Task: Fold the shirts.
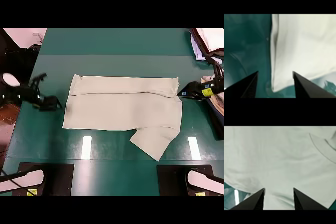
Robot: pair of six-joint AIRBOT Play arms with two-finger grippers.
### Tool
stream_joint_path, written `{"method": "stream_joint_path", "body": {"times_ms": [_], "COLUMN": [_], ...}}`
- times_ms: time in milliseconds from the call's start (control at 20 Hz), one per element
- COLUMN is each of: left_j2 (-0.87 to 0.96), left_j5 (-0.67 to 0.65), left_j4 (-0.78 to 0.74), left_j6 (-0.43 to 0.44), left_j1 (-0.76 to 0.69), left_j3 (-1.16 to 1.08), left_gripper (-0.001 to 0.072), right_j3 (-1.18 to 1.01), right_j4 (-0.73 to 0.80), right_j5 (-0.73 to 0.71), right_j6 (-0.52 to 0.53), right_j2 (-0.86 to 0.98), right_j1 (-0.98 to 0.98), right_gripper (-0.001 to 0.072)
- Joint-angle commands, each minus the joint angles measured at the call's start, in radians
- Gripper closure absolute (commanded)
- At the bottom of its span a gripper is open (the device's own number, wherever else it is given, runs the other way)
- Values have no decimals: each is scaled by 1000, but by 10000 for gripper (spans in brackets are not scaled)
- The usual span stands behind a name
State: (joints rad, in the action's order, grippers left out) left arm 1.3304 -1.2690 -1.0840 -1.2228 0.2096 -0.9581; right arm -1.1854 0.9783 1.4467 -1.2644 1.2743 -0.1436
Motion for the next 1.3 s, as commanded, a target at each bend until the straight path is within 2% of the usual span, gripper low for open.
{"method": "stream_joint_path", "body": {"times_ms": [0,150,400,450,500,550,750,1000,1250], "left_j2": [-42,-42,-42,-42,-42,-42,-99,-164,-164], "left_j5": [9,45,72,72,73,73,91,102,113], "left_j4": [67,78,190,202,207,212,214,211,210], "left_j6": [49,45,45,45,46,45,51,53,53], "left_j1": [11,11,8,8,8,8,8,8,8], "left_j3": [188,235,236,236,236,235,203,186,187], "left_gripper": [210,210,213,354,622,680,682,681,681], "right_j3": [91,115,114,115,116,116,195,521,697], "right_j4": [-46,-45,-39,-31,-14,20,174,164,98], "right_j5": [11,12,14,25,45,62,87,67,-51], "right_j6": [29,38,39,39,38,34,-20,-29,-17], "right_j2": [-71,-104,-140,-142,-141,-141,-164,-225,-292], "right_j1": [-31,-31,-31,-31,-31,-31,-48,-153,-129], "right_gripper": [301,301,302,303,302,302,302,302,302]}}
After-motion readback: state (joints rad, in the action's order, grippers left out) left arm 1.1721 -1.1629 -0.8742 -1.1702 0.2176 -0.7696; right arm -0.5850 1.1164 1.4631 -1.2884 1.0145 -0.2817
